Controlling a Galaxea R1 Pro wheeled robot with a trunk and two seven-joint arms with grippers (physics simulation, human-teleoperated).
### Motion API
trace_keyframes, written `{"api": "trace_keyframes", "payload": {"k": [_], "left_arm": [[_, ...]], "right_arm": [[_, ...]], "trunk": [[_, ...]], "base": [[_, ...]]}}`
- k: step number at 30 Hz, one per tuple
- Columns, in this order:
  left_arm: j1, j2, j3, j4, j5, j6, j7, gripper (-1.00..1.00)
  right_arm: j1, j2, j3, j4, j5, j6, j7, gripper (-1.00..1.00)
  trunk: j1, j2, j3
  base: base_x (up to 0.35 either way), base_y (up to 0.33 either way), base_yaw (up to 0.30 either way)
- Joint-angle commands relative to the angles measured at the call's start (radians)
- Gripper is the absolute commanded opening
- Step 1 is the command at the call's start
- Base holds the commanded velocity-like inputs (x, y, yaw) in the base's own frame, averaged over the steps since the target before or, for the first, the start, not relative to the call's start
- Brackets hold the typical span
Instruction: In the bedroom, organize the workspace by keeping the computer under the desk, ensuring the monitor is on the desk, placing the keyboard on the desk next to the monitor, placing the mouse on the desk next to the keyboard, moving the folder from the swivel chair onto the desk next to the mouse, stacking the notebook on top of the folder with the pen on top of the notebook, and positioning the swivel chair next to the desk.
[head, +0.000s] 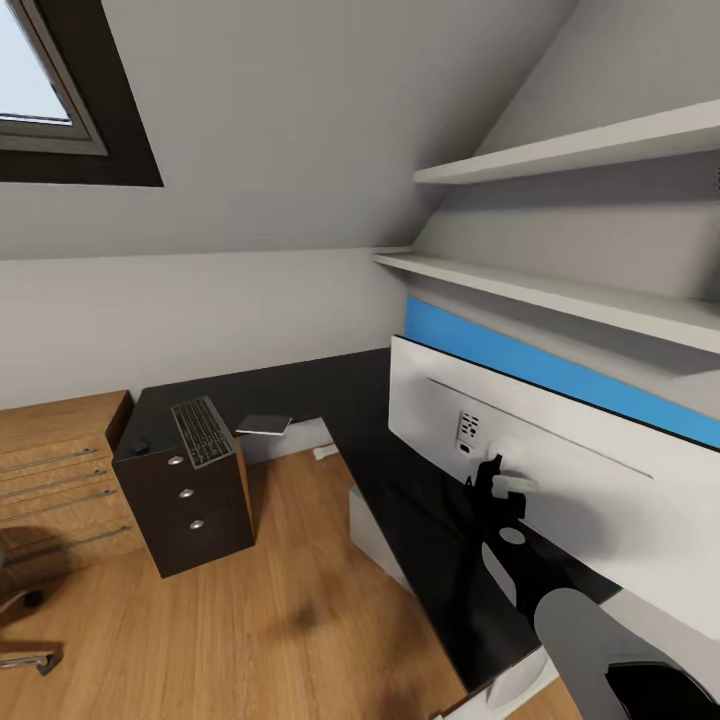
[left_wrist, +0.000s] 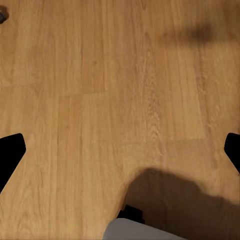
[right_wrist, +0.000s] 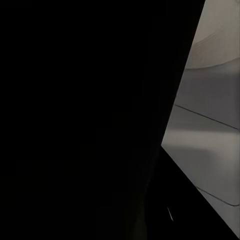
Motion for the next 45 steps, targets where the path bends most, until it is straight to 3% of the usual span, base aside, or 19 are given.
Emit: {"api": "trace_keyframes", "payload": {"k": [1,19,45], "left_arm": [[-0.001,-0.001,0.002,0.0,0.008,-0.005,-0.002,1.0],[-0.001,-0.001,0.002,0.0,0.009,-0.005,0.001,1.0],[-0.001,0.001,0.002,0.0,0.009,-0.003,0.001,1.0]], "right_arm": [[-0.001,-0.001,0.007,-0.001,-0.002,-0.005,-0.004,-1.0],[-0.002,0.001,0.009,-0.001,-0.001,-0.005,-0.002,-1.0],[-0.001,0.001,0.01,-0.001,-0.002,-0.004,0.001,-1.0]], "trunk": [[0.0,-0.001,-0.001],[0.0,-0.001,0.004],[0.0,-0.001,0.031]], "base": [[0.0,-0.118,0.0],[0.0,-0.058,0.003],[0.0,0.0,0.187]]}}
